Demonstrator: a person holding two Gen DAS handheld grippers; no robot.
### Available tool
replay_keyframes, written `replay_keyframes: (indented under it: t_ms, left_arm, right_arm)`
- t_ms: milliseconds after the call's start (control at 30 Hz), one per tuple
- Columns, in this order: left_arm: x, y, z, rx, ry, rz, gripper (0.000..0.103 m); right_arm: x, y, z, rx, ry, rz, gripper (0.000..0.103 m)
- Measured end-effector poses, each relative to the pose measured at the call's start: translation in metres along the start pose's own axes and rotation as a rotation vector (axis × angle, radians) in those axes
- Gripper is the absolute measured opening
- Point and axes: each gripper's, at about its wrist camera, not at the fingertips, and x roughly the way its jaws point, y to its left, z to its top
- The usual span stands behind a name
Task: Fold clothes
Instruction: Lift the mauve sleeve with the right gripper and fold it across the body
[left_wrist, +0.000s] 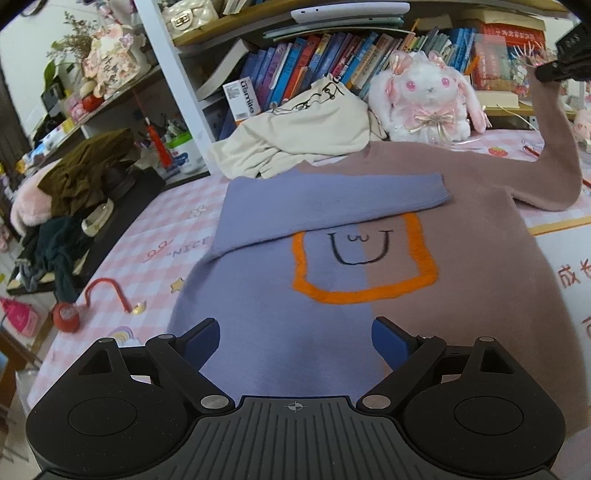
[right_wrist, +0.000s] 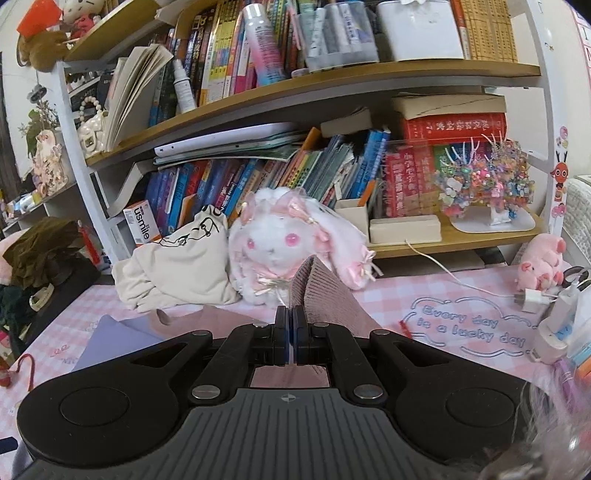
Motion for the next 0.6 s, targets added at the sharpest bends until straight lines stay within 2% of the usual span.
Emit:
replay_keyframes:
  t_ms: [200,600]
  left_arm:
    - [0.010,0.035,0.000,-0.033,-0.012,-0.075,0.092]
    - [0.020,0.096,-0.007,0.066,-0.092,-0.142,0.092]
  right_arm:
    - [0.017,0.045,0.001,-0.019,0.010,-0.004,0.003]
    - [0.056,0.158,0.001,-0.049,-0.025,0.038,0.003]
